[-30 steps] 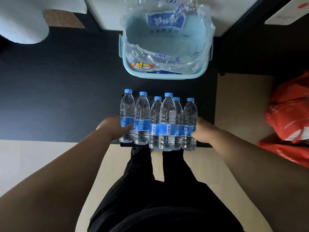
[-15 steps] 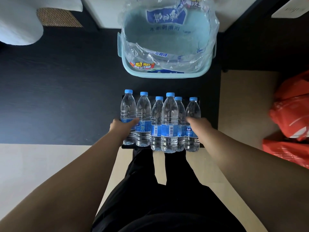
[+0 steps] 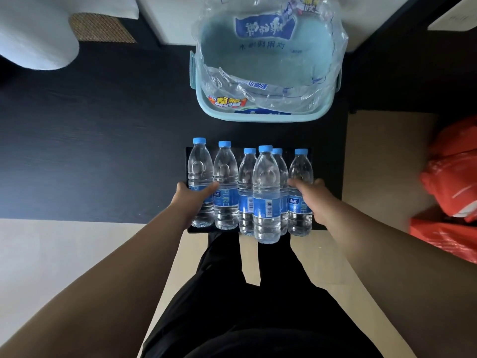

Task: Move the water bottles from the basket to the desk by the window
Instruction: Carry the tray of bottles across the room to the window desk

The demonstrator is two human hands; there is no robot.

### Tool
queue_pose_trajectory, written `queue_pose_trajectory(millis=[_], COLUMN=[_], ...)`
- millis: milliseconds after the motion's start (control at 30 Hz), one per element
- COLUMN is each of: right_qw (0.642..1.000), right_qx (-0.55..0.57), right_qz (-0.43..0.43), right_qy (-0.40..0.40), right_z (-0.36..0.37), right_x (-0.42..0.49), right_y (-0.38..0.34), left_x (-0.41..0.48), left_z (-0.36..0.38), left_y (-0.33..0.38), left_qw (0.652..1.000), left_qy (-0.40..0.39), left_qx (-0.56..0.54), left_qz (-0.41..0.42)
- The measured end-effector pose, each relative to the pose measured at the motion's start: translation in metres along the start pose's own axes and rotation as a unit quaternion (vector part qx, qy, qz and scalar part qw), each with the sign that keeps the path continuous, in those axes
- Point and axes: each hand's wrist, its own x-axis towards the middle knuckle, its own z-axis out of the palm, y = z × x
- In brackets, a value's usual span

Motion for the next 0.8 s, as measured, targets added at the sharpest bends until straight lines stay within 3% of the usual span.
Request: queue_pose_trajectory(millis=[300,600,800], right_qw=[0.999,0.983,0.973], right_qx=[0.019,0.004,-0.02], right_qz=[-0.043,-0.184,-0.226], right_qy=[0.015,-0.012,0.036], right_z=[0.0,-0.009,-0.006], right_x=[-0.043,-0.098,-0.136], right_y=[-0.012,-0.042,-0.059], left_x=[-0.038,-0.079,-0.1], left_z=[-0.021,-0.054,-0.079], left_y=[0.018,0.036,0.04], left_qw=[0.999,0.991,0.989], left_qy=[0.04,0.092,0.1], left_qx=[0.01,0.04,0.027], left_qz=[0.023,0.083,0.106])
